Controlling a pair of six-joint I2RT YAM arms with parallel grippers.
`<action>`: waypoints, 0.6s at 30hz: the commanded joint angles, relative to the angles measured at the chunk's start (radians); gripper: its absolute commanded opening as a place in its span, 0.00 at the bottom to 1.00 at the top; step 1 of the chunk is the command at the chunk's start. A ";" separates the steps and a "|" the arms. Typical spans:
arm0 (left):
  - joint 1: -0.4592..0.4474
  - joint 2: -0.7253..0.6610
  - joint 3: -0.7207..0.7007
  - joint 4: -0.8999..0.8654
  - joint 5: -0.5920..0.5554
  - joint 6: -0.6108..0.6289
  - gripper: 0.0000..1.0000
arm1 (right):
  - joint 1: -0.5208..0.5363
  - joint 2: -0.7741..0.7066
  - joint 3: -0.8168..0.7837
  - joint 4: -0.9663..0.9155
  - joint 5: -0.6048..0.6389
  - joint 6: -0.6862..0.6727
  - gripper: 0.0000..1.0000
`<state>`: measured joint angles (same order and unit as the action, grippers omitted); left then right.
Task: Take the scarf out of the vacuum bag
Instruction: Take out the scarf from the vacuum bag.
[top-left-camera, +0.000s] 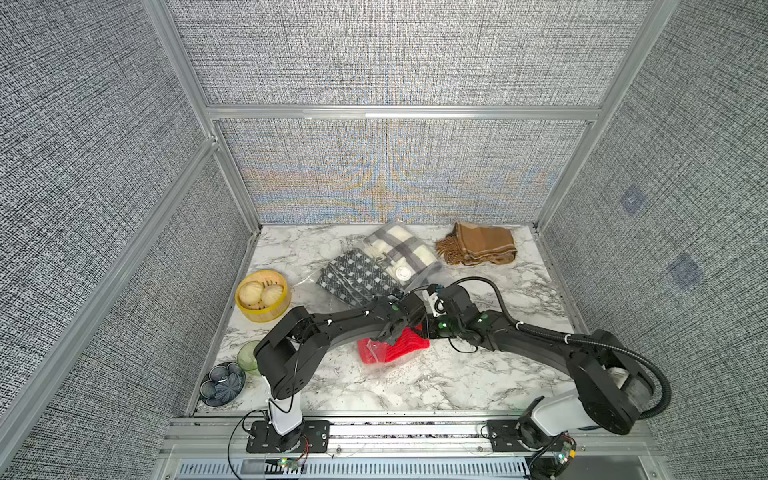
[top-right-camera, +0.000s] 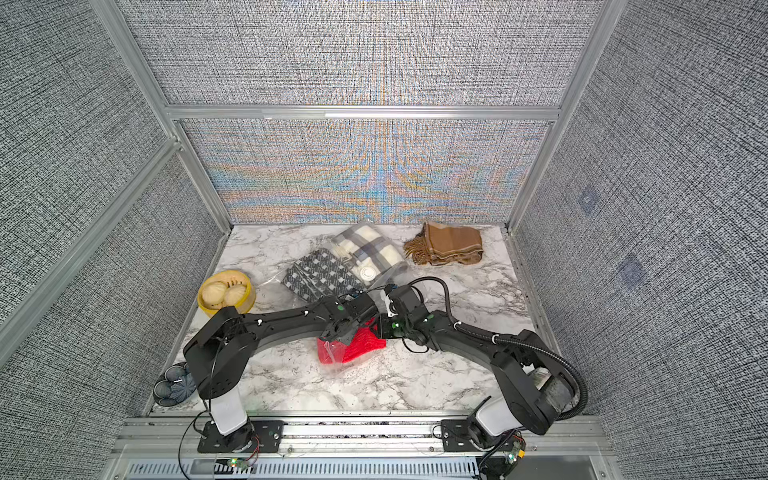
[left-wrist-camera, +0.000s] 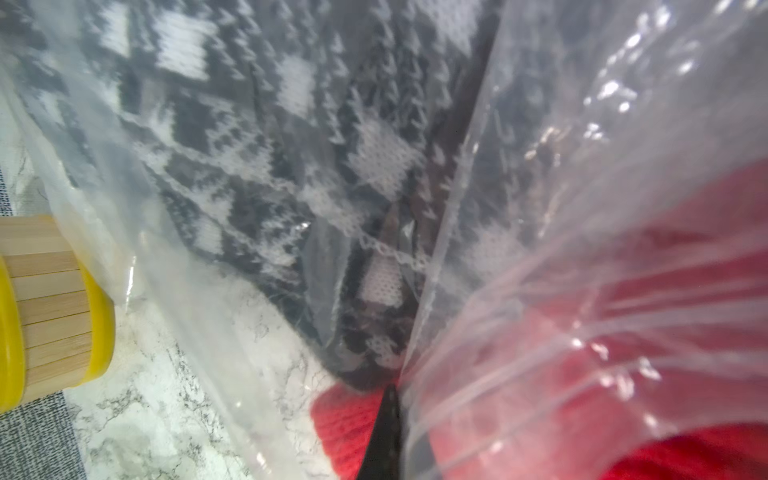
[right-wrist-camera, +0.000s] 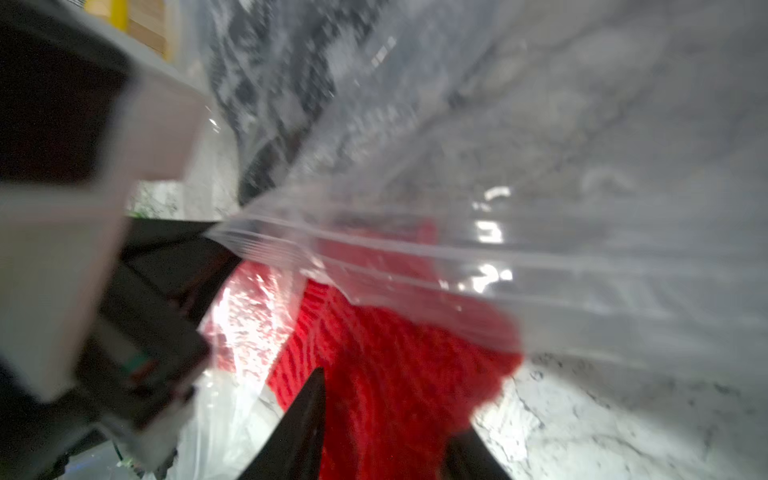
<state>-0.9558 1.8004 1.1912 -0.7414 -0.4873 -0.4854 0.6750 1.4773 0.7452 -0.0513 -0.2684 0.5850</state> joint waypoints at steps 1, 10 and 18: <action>0.000 -0.037 -0.005 -0.034 -0.010 0.002 0.00 | -0.001 0.004 -0.019 0.022 0.013 -0.001 0.43; 0.002 -0.146 -0.003 -0.052 -0.049 0.002 0.00 | -0.002 0.110 -0.053 0.006 0.094 0.017 0.47; 0.001 -0.120 0.019 -0.065 -0.054 0.003 0.00 | -0.003 -0.193 -0.185 -0.123 0.173 0.012 0.65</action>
<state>-0.9550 1.6752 1.2022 -0.7830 -0.5224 -0.4789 0.6739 1.3266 0.5541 -0.0826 -0.1516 0.6067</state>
